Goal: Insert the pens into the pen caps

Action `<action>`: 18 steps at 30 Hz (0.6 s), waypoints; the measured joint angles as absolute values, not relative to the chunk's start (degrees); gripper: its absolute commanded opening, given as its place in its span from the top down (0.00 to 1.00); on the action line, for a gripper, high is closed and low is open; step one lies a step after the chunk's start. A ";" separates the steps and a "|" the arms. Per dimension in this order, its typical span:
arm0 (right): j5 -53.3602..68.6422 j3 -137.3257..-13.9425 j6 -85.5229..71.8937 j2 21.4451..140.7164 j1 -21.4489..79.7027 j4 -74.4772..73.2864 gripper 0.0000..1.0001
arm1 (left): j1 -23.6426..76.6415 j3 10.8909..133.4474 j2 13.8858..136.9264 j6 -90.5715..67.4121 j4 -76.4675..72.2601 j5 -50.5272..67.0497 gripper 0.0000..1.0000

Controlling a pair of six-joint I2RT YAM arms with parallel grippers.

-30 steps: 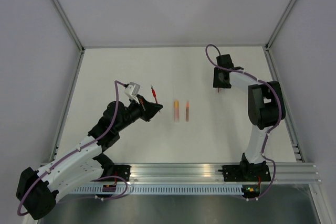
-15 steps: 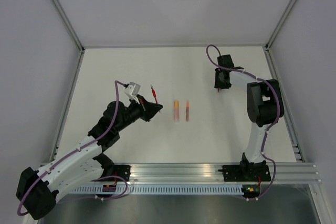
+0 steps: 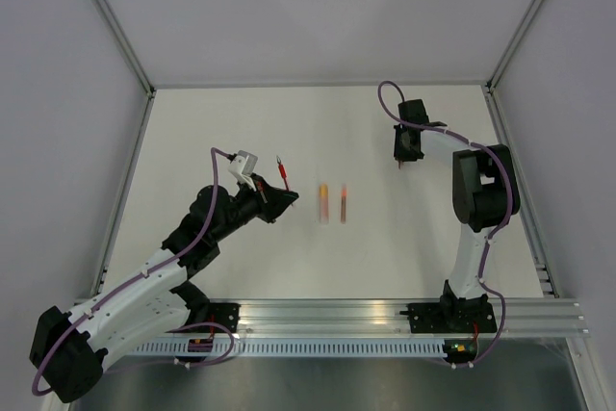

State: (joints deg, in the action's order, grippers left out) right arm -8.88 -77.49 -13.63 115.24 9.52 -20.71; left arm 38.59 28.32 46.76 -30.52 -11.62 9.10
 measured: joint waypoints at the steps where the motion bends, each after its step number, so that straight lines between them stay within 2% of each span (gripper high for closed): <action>1: -8.88 -77.38 -13.63 115.24 9.52 -20.53 1.00 | 38.59 28.32 46.76 -30.52 -11.62 9.10 0.98; 18: -5.23 -72.14 -15.22 112.07 10.52 -15.88 1.00 | 38.59 28.32 49.04 -30.52 -11.64 9.15 0.98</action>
